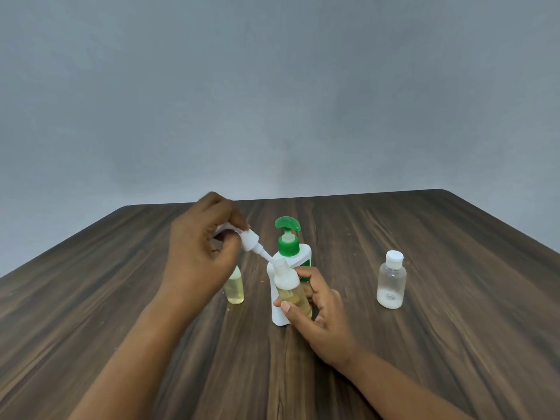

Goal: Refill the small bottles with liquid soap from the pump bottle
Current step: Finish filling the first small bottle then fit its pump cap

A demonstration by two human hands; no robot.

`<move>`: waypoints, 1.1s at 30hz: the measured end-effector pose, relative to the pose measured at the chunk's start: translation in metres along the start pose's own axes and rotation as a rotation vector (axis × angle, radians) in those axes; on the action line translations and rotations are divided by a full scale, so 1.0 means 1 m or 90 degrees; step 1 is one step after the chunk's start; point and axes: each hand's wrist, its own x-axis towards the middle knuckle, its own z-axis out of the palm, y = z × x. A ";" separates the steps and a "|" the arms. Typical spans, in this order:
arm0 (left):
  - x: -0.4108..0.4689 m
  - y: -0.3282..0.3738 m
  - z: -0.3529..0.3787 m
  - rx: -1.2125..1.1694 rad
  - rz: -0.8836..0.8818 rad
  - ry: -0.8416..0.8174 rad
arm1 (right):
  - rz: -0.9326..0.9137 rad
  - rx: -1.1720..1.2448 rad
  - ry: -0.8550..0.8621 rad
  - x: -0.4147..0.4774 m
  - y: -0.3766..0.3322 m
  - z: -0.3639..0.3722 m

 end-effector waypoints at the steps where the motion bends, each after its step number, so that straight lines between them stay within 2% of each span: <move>1: 0.000 0.000 0.004 0.002 0.008 -0.020 | -0.002 -0.005 -0.005 0.000 0.001 0.000; 5: -0.007 0.000 0.022 -0.009 0.033 -0.086 | -0.019 -0.029 -0.009 -0.002 0.003 0.000; 7: -0.014 0.000 0.033 -0.042 0.030 -0.078 | -0.032 -0.046 0.000 -0.003 0.003 -0.001; 15: -0.040 -0.011 0.067 -0.122 -0.027 0.109 | -0.046 -0.058 0.020 0.000 0.003 -0.002; 19: -0.046 -0.016 0.084 -0.088 -0.010 0.217 | -0.050 -0.078 0.019 0.000 0.004 -0.002; 23: -0.050 -0.019 0.093 -0.148 -0.027 0.283 | -0.041 -0.088 0.018 -0.001 0.004 -0.003; 33: -0.063 -0.014 0.097 -0.348 0.008 0.248 | -0.036 -0.059 0.012 -0.001 0.007 0.000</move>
